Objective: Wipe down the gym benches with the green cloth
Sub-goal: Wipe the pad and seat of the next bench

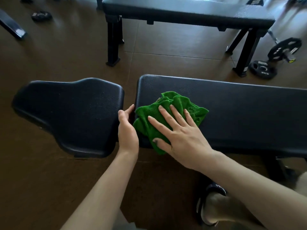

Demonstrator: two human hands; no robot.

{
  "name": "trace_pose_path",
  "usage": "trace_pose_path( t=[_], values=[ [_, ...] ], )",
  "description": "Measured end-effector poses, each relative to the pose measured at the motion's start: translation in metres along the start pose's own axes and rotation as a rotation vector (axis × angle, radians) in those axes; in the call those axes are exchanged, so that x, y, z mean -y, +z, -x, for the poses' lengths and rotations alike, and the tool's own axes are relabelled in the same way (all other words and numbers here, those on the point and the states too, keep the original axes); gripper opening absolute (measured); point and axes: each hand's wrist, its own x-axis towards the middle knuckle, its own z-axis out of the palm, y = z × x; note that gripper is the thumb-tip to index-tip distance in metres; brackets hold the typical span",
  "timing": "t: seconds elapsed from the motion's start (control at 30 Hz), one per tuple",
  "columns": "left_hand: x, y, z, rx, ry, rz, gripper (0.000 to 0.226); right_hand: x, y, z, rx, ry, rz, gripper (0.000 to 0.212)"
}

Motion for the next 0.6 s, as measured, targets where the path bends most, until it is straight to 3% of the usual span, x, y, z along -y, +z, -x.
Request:
trace_pose_path(
  t=[0.17, 0.33, 0.6],
  values=[
    [0.006, -0.015, 0.007, 0.123, -0.154, 0.227, 0.059, -0.006, 0.014, 0.024, -0.133, -0.122, 0.073, 0.066],
    [0.007, -0.024, 0.012, 0.175, -0.269, 0.403, 0.072, 0.009, -0.001, -0.029, 0.000, -0.307, 0.070, 0.063],
    [0.015, -0.026, 0.014, -0.035, -0.232, 0.402, 0.064, 0.037, -0.013, -0.094, -0.001, -0.061, -0.153, 0.049]
  ],
)
